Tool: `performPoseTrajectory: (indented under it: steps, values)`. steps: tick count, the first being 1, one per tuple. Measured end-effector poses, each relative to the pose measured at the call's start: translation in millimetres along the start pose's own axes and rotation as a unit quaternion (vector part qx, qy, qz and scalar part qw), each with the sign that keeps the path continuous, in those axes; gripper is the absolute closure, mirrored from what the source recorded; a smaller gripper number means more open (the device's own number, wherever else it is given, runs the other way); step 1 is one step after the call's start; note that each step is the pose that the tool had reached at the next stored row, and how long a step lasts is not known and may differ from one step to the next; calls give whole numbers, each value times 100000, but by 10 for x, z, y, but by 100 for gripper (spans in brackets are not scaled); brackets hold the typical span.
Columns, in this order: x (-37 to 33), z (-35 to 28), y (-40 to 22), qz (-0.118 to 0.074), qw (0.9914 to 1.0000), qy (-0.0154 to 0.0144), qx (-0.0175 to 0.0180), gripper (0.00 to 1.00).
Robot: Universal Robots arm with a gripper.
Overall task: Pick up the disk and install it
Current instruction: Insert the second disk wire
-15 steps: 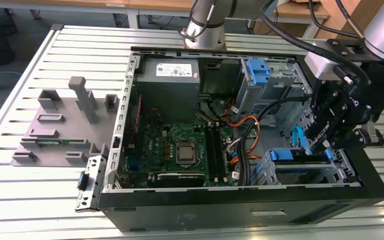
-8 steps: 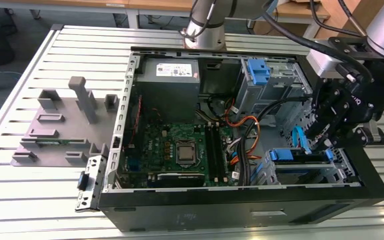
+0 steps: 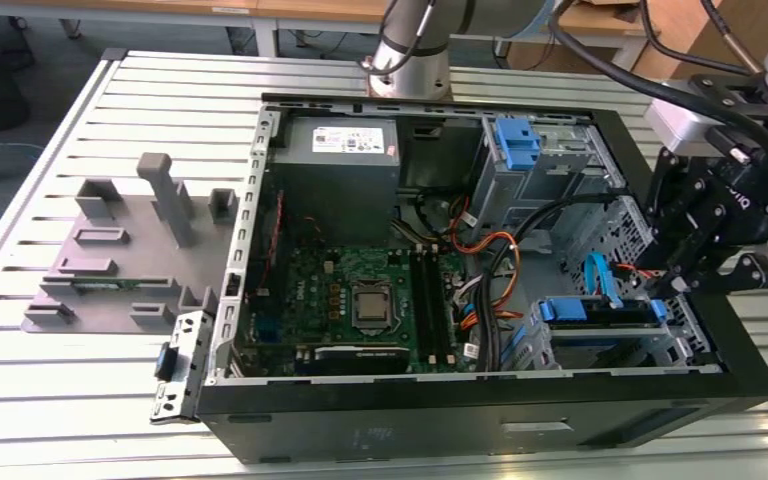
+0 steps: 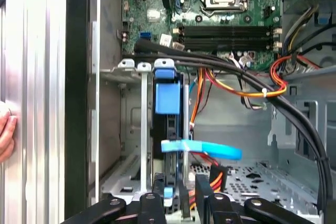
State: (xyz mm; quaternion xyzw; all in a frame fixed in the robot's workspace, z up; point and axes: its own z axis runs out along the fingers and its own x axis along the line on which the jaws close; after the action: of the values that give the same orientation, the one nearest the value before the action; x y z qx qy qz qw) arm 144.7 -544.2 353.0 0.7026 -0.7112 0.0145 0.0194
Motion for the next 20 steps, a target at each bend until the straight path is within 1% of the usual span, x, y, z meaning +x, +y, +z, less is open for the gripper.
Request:
performPoseTrajectory:
  steps: [4, 5, 7, 9, 10, 17, 18, 19, 20]
  values:
    - [-2, 2, -94, 4, 100000, -1, -81, 63]
    - [-2, 5, -104, 1, 100000, 6, -108, 63]
    - [-2, 24, -108, 1, 100000, 74, -208, 63]
    - [-4, 46, -108, -2, 99999, 268, -340, 63]
    - [-4, 46, -108, -5, 99999, 300, -351, 63]
    - [-4, 47, -108, -3, 99999, 295, -355, 63]
    - [-4, 48, -109, -5, 99999, 293, -354, 64]
    - [-4, 47, -109, -6, 99999, 296, -355, 71]
    - [-4, 48, -109, -5, 99999, 294, -355, 71]
